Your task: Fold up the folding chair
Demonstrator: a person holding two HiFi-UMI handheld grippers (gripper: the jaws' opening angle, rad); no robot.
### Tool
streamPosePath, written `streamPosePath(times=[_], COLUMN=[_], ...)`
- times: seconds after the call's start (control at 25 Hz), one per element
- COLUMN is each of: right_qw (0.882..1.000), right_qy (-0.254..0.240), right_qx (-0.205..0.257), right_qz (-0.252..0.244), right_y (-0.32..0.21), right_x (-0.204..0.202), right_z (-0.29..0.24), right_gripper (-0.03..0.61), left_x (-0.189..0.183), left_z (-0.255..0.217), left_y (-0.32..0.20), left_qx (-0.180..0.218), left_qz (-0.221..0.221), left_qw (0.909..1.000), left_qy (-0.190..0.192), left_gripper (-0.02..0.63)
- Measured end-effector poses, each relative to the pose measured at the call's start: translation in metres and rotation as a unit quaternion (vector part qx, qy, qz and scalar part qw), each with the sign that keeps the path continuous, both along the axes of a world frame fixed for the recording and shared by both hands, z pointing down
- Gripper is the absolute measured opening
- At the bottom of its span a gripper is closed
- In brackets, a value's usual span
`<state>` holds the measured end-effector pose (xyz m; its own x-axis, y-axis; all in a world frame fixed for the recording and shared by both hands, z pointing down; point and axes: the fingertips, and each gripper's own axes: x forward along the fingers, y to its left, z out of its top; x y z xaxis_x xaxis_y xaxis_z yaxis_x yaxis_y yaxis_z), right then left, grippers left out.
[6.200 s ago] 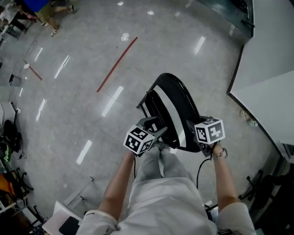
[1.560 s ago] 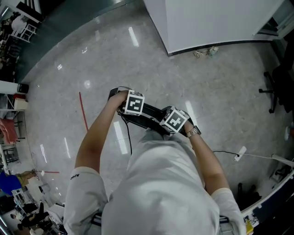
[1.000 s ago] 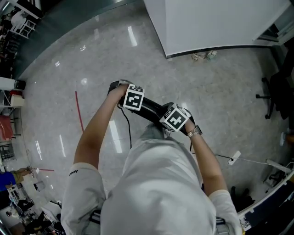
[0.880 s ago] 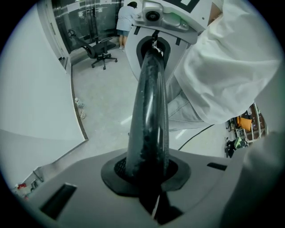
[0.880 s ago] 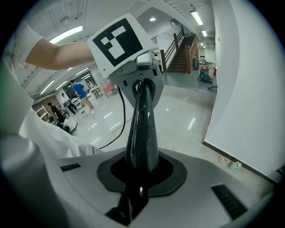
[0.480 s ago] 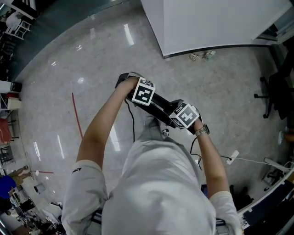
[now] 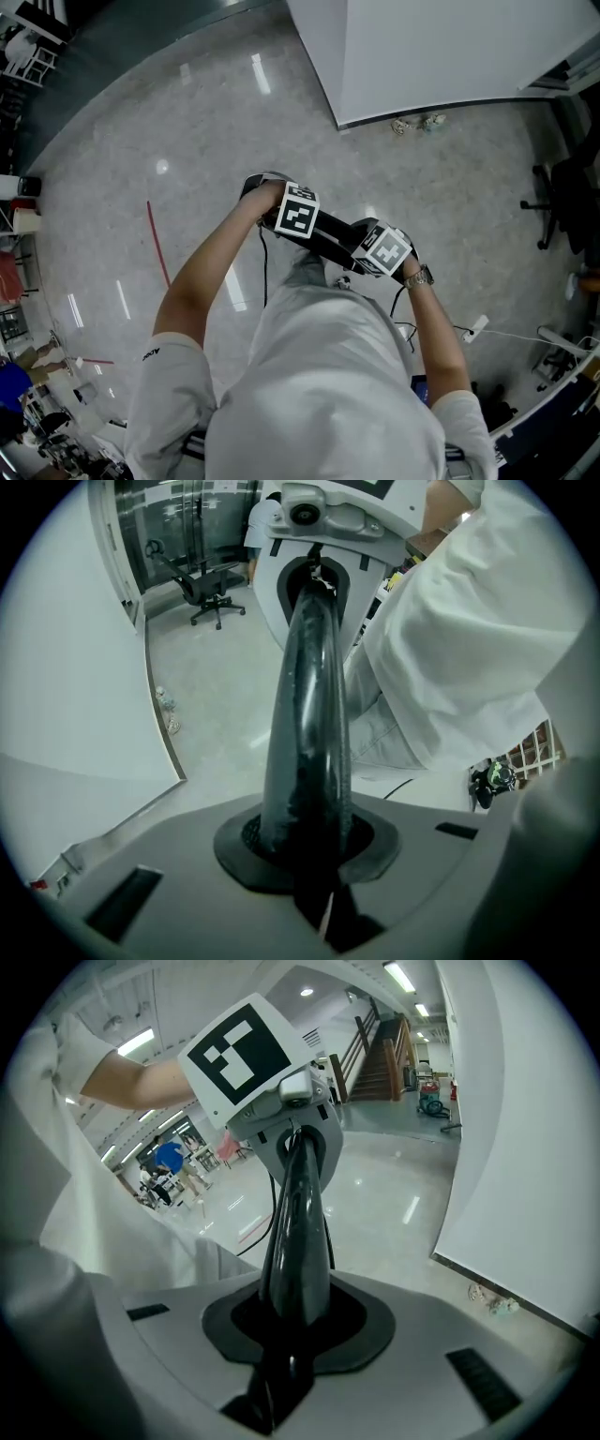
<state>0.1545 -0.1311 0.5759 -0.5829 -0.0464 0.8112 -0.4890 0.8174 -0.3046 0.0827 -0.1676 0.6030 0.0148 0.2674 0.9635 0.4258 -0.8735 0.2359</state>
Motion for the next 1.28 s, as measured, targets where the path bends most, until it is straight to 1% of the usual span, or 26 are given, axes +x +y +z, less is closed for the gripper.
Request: streamPosePath(times=[0.08, 0.2, 0.32, 0.44, 0.6, 0.64, 0.68, 0.8, 0.88, 1.0, 1.12, 1.28], right_qw=[1.0, 0.999, 0.998, 0.996, 0.984, 0.982, 0.982, 0.985, 0.985, 0.985, 0.985, 0.983], right_qy=[-0.002, -0.007, 0.008, 0.059, 0.154, 0.164, 0.164, 0.148, 0.151, 0.145, 0.15, 0.158], right_qx=[-0.009, -0.038, -0.063, -0.072, -0.071, -0.073, -0.077, -0.075, -0.065, -0.075, -0.058, -0.038], right_qz=[0.002, 0.01, 0.019, 0.005, -0.05, -0.053, -0.051, -0.039, -0.043, -0.048, -0.063, -0.084], right_y=[-0.009, -0.024, -0.039, -0.053, -0.067, -0.068, -0.069, -0.074, -0.08, -0.086, -0.102, -0.123], right_x=[0.005, 0.009, 0.017, 0.022, 0.021, 0.023, 0.025, 0.031, 0.034, 0.036, 0.035, 0.029], right_z=[0.0, 0.005, 0.01, 0.013, 0.022, 0.024, 0.025, 0.026, 0.028, 0.031, 0.027, 0.02], right_gripper=[0.071, 0.077, 0.078, 0.077, 0.066, 0.061, 0.058, 0.057, 0.054, 0.054, 0.054, 0.054], left_x=[0.005, 0.008, 0.014, 0.019, 0.025, 0.027, 0.029, 0.033, 0.035, 0.038, 0.037, 0.03], left_z=[0.0, 0.002, 0.006, 0.006, 0.01, 0.011, 0.012, 0.015, 0.017, 0.019, 0.016, 0.01], left_y=[-0.008, -0.023, -0.038, -0.048, -0.059, -0.061, -0.061, -0.065, -0.073, -0.077, -0.09, -0.108], left_qx=[-0.003, -0.006, -0.009, -0.013, -0.021, -0.021, -0.022, -0.021, -0.017, -0.018, -0.015, 0.004], left_qz=[0.005, 0.021, 0.045, 0.075, 0.089, 0.089, 0.089, 0.088, 0.073, 0.054, 0.039, 0.015], left_qw=[1.0, 0.9998, 0.9989, 0.997, 0.9956, 0.9956, 0.9956, 0.9958, 0.9971, 0.9983, 0.9991, 0.9998], left_qy=[0.002, 0.005, 0.008, 0.014, 0.018, 0.018, 0.018, 0.016, 0.015, 0.01, 0.007, 0.014], left_gripper=[0.067, 0.067, 0.067, 0.067, 0.067, 0.067, 0.067, 0.067, 0.067, 0.067, 0.066, 0.066])
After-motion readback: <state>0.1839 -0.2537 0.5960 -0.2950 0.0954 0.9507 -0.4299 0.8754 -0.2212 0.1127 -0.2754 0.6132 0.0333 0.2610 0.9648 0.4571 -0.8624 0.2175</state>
